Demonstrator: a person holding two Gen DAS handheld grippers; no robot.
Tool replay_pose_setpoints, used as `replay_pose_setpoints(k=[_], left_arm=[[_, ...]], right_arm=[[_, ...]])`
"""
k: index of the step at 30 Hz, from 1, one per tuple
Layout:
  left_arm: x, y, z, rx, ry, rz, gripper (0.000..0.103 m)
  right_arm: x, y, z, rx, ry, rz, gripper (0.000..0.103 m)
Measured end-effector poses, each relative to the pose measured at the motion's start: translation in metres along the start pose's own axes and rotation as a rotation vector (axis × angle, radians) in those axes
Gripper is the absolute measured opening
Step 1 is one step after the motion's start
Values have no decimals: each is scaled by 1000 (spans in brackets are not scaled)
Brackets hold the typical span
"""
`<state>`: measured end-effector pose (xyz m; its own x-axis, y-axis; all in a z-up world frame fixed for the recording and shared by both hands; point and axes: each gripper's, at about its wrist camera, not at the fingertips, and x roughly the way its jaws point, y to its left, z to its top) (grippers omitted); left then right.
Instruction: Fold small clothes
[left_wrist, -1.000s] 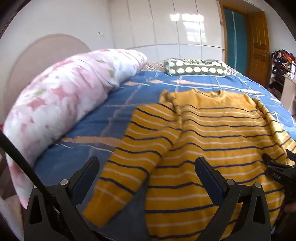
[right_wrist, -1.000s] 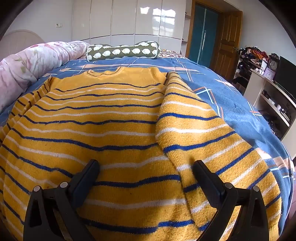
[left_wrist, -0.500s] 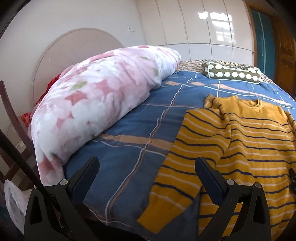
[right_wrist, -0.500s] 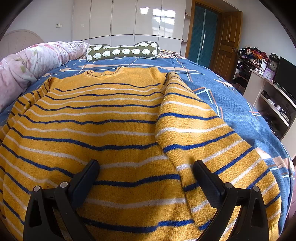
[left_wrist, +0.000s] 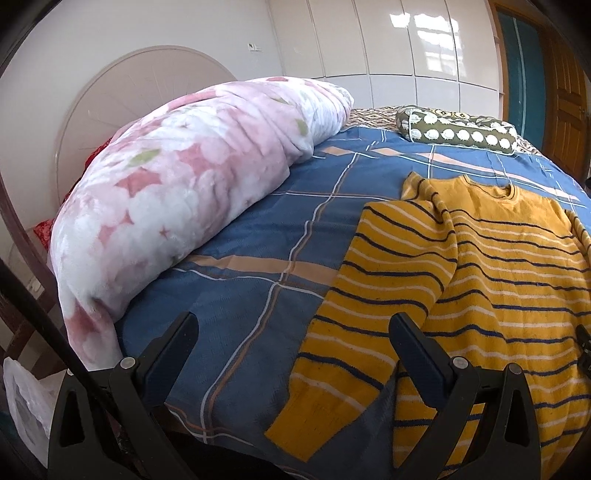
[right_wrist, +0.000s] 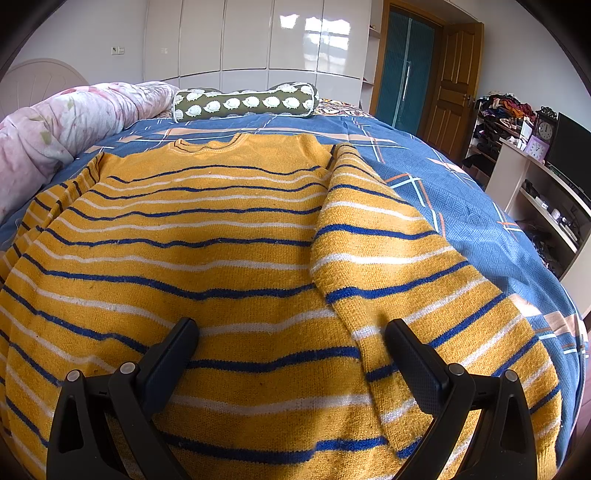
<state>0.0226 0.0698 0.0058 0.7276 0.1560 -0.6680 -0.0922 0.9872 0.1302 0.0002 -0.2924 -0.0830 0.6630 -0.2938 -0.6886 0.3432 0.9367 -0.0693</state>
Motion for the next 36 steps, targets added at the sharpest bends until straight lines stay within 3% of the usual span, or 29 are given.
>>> replay_pose_setpoints(k=[36], left_arm=[[16, -4, -8, 25, 34, -28, 103]], right_arm=[[2, -1, 1, -1, 0, -1, 103]])
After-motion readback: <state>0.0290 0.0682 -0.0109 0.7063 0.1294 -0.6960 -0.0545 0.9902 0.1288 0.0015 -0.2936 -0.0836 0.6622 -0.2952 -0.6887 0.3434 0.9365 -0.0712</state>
